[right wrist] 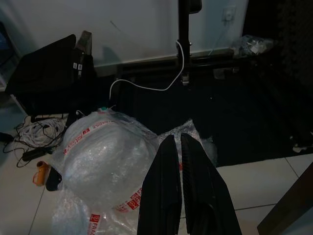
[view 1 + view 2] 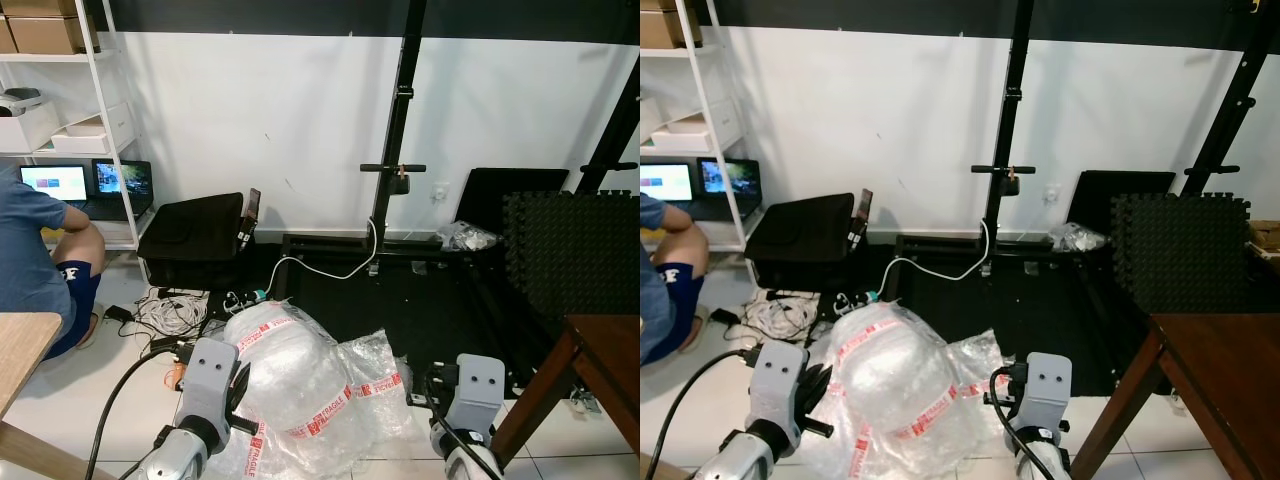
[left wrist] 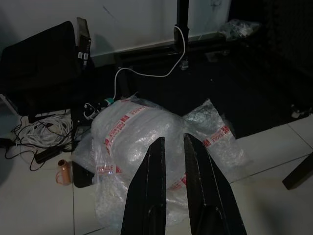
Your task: Setting the table
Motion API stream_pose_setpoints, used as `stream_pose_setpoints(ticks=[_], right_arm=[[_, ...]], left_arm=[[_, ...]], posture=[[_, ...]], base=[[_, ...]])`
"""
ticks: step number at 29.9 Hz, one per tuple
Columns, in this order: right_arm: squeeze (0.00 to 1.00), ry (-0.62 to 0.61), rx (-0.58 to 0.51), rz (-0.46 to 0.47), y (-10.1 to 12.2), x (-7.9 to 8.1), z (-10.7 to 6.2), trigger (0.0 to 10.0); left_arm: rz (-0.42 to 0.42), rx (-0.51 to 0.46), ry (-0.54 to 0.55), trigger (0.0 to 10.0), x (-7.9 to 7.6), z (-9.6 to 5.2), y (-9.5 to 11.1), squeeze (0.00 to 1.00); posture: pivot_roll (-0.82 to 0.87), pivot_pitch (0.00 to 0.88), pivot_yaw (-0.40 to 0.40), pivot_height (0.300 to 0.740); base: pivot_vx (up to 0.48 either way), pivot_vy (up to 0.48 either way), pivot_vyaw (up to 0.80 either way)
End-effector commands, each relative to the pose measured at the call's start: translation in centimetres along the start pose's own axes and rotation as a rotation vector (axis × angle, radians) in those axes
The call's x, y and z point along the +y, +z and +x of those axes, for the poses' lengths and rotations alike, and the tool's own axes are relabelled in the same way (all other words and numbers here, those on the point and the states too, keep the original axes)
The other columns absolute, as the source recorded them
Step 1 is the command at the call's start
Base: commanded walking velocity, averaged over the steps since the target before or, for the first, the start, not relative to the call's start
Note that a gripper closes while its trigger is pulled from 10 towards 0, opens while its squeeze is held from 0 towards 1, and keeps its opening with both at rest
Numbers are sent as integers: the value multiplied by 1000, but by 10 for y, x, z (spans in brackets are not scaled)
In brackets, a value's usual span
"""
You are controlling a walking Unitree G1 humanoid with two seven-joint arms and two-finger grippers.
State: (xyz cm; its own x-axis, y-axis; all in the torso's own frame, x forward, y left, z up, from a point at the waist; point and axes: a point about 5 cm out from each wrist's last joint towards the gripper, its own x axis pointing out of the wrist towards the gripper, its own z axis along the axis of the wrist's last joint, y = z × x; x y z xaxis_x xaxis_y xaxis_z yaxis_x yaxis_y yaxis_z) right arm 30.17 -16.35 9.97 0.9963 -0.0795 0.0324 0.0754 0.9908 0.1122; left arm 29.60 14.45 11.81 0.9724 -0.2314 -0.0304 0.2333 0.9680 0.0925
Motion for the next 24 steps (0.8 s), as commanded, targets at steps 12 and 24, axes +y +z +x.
stream_pose_setpoints(ticks=[12,24], right_arm=[[0,-3,27,2,-7,-2,-3,10000],[0,-1,24,2,-6,-2,-1,10000]], left_arm=[[8,34,9,10000,1,-4,-9,0],[2,29,17,10000,3,-1,-7,0]], posture=[[18,89,65,740],[16,80,64,740]], base=[[0,0,0],[0,0,0]])
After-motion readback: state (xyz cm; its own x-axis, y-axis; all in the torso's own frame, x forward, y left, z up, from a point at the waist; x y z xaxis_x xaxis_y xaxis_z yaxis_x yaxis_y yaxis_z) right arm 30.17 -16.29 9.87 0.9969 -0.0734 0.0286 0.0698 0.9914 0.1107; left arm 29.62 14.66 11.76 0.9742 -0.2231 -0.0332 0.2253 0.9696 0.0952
